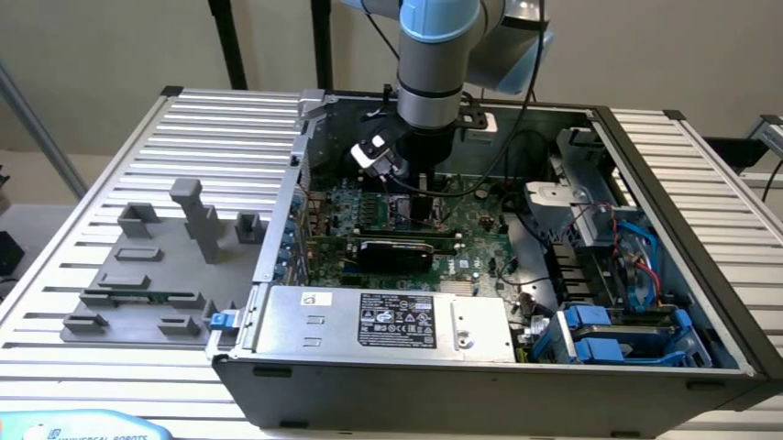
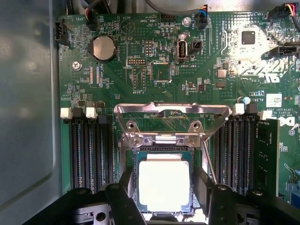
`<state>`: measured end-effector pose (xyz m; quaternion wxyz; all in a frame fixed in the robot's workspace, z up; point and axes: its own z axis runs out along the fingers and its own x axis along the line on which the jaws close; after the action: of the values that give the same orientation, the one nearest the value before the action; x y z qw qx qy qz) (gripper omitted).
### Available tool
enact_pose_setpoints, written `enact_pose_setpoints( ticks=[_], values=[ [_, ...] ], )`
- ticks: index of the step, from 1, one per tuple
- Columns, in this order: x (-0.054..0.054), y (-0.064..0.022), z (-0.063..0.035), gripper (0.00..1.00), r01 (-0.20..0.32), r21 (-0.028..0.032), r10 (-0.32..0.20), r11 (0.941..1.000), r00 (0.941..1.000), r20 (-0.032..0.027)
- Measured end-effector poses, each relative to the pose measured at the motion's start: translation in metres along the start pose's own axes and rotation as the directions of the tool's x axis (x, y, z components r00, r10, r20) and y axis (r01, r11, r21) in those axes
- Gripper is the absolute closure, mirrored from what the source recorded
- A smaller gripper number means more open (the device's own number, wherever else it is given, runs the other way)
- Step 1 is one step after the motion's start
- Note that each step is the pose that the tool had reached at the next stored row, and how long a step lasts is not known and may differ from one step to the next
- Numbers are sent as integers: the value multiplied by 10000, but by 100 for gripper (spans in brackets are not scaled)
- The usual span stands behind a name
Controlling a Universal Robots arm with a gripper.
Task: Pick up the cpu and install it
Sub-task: 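Place the cpu into insertion slot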
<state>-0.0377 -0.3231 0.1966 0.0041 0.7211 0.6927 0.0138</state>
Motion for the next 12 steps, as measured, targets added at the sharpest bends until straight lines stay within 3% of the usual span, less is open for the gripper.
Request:
enact_pose_setpoints(
  ticks=[8,12],
  values=[
    [0,1,-10,37,-1,34,2,10000,9999,-115],
    [-1,1,-11,37,-4,41,5,10000,9997,-259]
  ],
)
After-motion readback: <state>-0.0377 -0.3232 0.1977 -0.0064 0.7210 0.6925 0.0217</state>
